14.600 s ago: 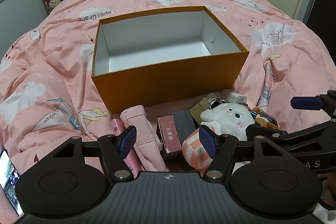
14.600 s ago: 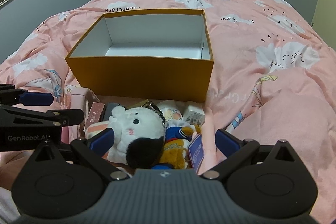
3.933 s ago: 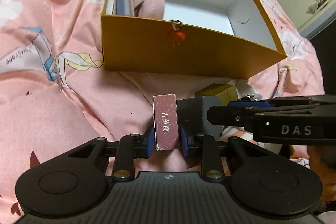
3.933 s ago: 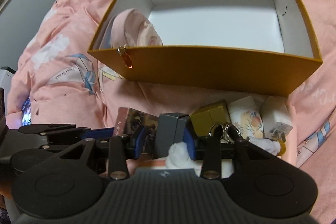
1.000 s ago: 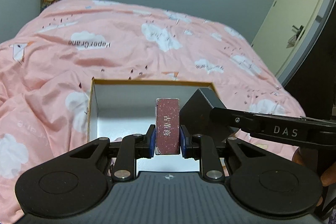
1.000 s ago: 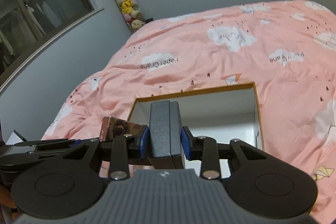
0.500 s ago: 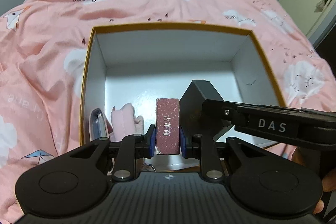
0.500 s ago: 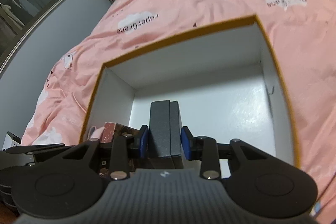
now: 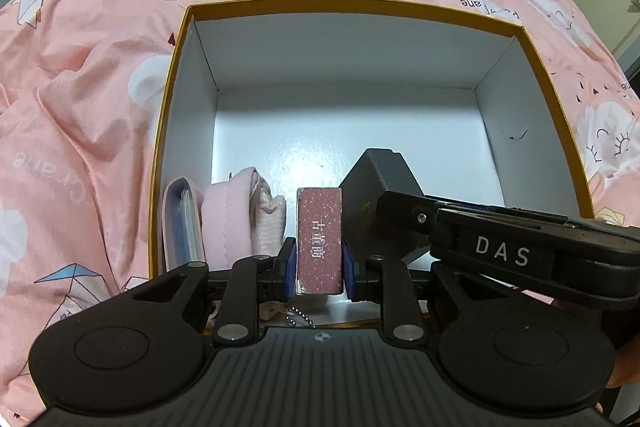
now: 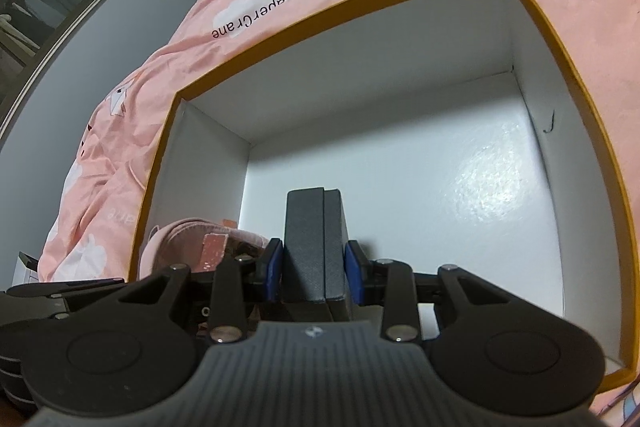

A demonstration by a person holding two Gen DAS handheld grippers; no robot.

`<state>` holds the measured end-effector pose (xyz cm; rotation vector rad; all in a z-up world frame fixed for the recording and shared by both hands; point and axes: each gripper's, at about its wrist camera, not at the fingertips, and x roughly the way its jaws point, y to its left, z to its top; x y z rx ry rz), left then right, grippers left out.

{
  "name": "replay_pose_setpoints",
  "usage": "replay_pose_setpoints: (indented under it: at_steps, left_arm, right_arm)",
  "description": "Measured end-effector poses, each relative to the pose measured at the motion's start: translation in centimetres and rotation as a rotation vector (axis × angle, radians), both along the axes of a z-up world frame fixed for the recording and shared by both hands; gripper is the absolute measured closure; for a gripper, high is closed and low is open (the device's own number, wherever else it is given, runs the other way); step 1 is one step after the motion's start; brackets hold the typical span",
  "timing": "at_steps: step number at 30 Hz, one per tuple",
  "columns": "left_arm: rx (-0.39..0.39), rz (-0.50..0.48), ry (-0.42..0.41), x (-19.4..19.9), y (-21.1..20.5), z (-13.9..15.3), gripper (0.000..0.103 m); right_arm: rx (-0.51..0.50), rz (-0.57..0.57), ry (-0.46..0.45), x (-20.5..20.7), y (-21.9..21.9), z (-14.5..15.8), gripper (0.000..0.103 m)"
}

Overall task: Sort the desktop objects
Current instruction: 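Lower the red box and grey box into the orange box beside the pouch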

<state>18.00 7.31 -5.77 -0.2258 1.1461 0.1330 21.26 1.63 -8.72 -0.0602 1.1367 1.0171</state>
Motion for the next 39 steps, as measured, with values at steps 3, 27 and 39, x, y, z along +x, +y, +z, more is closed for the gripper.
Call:
replay_pose_setpoints:
  at_steps: [3, 27, 39]
  left_arm:
    - [0.006, -0.008, 0.008, -0.2, 0.0, -0.2, 0.077]
    - [0.01, 0.046, -0.224, -5.8, 4.9, 5.4, 0.054]
    - [-0.106, 0.134, -0.235, -7.2, 7.6, 3.1, 0.054]
  right_arm:
    - [-0.003, 0.005, 0.013, -0.2, 0.1, -0.1, 0.068]
    - [-0.127, 0.12, -0.065, -2.7, 1.9, 1.2, 0.067]
    - [-0.097, 0.161, 0.019, -2.4, 1.7, 2.1, 0.062]
